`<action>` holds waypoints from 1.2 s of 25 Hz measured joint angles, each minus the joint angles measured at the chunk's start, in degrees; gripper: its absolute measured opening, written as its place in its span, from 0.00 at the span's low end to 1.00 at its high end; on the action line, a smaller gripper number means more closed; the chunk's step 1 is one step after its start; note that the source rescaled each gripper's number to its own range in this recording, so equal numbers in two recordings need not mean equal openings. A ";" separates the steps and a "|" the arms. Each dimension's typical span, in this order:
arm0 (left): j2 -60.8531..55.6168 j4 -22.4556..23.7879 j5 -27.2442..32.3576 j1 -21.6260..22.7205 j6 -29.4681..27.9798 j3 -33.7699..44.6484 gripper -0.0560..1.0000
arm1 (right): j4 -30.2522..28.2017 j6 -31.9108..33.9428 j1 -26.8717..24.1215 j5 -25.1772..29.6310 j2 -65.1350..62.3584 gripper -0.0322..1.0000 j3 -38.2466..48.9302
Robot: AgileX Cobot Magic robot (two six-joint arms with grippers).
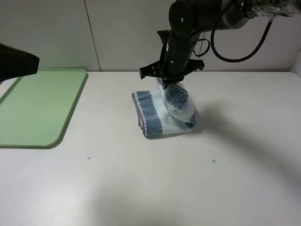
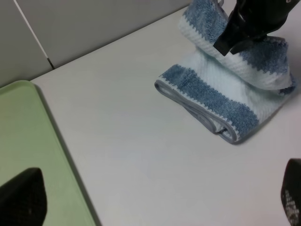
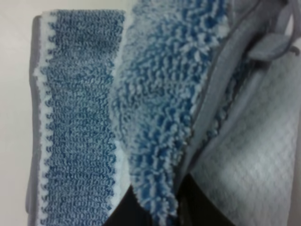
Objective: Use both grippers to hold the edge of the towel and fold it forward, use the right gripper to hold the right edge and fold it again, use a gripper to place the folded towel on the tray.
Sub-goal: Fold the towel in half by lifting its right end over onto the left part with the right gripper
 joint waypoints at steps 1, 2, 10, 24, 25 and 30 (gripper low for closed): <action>0.00 0.00 0.00 0.00 0.00 0.00 1.00 | 0.00 0.00 0.13 -0.06 0.00 0.09 0.00; 0.00 0.00 0.00 0.00 0.00 0.00 1.00 | -0.05 0.04 0.27 -0.11 0.00 0.09 0.00; 0.00 0.00 0.00 0.00 0.00 0.00 1.00 | 0.14 0.04 0.45 -0.17 0.00 0.24 0.00; 0.00 0.00 0.00 0.00 0.00 0.00 1.00 | 2.53 3.03 5.90 -1.33 0.00 0.62 0.00; 0.00 0.00 0.00 0.00 0.00 0.00 1.00 | 2.59 3.08 6.60 -1.52 0.00 0.62 0.00; 0.00 0.00 0.00 0.00 0.00 0.00 1.00 | 2.65 3.09 8.48 -2.45 0.00 0.62 0.00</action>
